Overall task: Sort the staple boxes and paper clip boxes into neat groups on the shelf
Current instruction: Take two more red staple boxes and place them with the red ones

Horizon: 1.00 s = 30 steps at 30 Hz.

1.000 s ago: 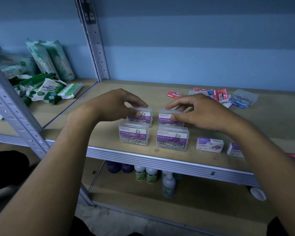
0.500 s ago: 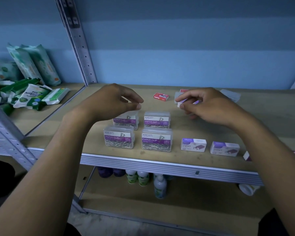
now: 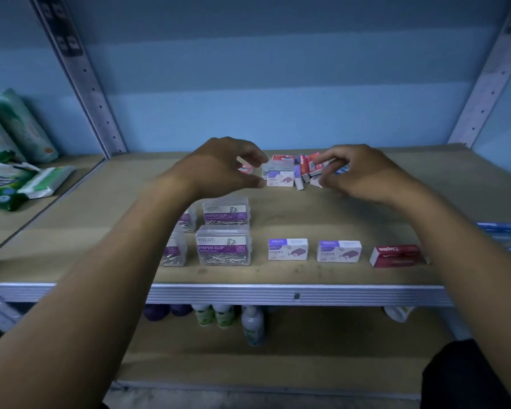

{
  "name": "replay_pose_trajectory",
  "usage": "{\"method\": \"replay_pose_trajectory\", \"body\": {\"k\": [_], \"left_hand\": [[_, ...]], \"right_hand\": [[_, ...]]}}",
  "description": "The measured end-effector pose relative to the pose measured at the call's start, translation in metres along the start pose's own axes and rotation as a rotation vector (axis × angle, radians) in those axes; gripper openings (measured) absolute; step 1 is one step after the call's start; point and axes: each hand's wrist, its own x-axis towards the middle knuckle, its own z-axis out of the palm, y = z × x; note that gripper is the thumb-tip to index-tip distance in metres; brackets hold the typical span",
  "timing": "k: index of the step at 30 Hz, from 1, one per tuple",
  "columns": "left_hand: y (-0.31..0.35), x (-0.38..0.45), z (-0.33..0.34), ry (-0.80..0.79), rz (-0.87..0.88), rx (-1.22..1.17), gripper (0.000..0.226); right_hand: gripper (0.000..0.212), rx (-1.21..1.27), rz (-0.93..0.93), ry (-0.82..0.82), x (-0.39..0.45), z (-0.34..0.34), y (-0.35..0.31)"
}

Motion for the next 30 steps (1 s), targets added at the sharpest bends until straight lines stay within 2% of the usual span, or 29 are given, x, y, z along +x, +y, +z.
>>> {"method": "replay_pose_trajectory", "body": {"k": [5, 9, 16, 22, 30], "left_hand": [[0.019, 0.037, 0.019, -0.040, 0.011, 0.087, 0.057], [0.028, 0.061, 0.030, -0.065, -0.001, 0.163, 0.068], [0.041, 0.093, 0.042, -0.135, -0.058, 0.245, 0.072], [0.044, 0.105, 0.053, -0.148, -0.087, 0.243, 0.072], [0.045, 0.114, 0.061, -0.129, -0.092, 0.279, 0.059]], "right_hand": [[0.052, -0.241, -0.044, -0.030, 0.022, -0.018, 0.010], [0.070, -0.330, -0.063, -0.106, 0.037, -0.026, 0.016], [0.082, -0.367, -0.075, -0.186, 0.059, -0.026, 0.023], [0.085, -0.342, -0.085, -0.194, 0.069, -0.021, 0.026], [0.063, -0.338, -0.126, -0.182, 0.073, -0.016, 0.030]]}}
